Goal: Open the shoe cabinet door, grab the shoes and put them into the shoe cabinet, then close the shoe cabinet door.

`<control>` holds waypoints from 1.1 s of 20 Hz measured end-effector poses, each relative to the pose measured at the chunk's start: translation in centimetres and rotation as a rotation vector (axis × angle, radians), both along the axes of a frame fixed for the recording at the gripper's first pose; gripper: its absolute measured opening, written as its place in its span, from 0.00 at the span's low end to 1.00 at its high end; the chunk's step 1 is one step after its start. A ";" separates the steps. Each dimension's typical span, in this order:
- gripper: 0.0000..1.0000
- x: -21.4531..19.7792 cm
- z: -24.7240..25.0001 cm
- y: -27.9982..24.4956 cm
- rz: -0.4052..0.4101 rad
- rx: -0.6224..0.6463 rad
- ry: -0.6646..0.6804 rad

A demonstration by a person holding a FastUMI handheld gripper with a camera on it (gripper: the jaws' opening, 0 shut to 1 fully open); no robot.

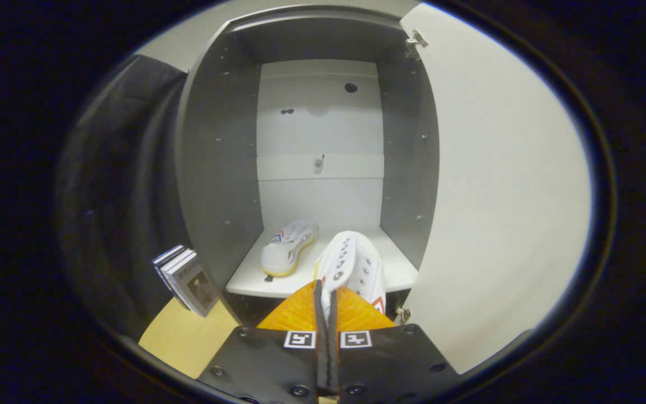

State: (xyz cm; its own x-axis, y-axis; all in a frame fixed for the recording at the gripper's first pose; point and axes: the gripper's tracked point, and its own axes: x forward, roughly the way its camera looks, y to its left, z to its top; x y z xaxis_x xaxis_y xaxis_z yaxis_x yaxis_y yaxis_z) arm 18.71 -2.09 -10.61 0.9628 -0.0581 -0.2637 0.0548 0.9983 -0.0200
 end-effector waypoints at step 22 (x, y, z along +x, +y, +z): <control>0.03 19.2 -8.0 -2.9 0.088 -0.025 0.205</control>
